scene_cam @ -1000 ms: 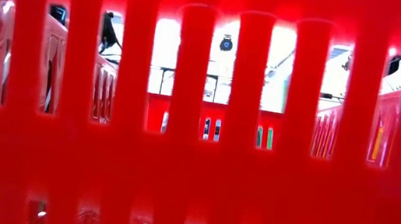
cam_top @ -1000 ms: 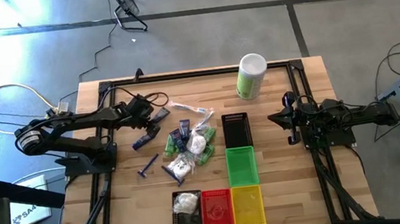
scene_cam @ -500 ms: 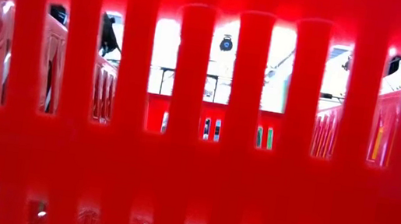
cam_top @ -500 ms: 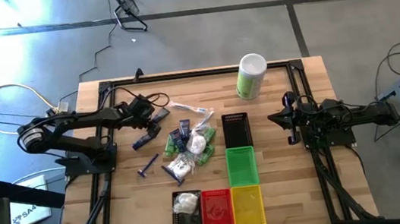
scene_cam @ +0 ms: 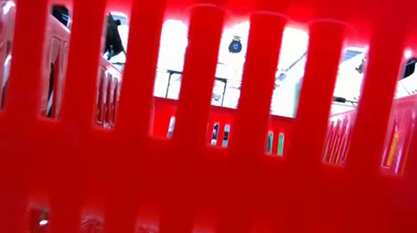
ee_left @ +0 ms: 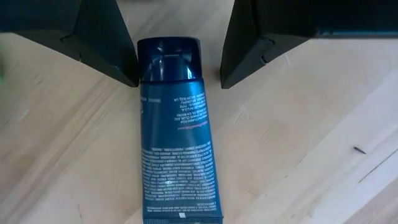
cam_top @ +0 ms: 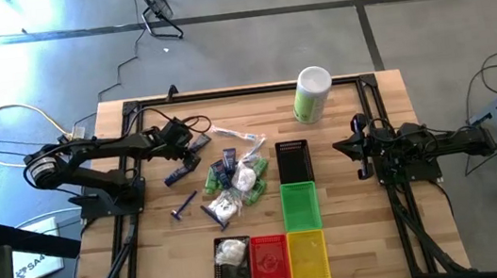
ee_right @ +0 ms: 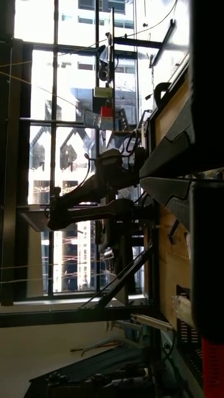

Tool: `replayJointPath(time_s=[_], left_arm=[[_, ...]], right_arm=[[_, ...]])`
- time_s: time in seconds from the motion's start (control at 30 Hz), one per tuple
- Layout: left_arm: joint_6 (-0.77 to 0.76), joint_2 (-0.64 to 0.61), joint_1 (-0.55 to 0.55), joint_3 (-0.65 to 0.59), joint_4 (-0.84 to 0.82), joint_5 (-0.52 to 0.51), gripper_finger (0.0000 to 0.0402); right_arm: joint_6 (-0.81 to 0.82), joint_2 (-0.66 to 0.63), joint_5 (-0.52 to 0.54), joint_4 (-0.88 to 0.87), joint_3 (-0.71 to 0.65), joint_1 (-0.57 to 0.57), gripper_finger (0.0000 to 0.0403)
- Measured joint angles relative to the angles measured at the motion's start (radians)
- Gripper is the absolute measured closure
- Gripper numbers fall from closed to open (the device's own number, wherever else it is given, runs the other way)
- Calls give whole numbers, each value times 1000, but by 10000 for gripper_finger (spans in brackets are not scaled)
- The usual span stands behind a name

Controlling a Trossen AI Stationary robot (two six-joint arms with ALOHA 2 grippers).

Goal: Pick & Place Travel size toiletries
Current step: Put the blue shave cream into the red bin

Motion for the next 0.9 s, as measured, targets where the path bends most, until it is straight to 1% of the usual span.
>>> replayJointPath(time_s=[0.53, 0.9], left_arm=[[0, 0, 0, -1, 0, 0, 182], [0, 0, 1, -1, -1, -6, 254]], right_arm=[[0, 0, 0, 0, 0, 0, 401], [0, 0, 0, 0, 0, 0, 401]])
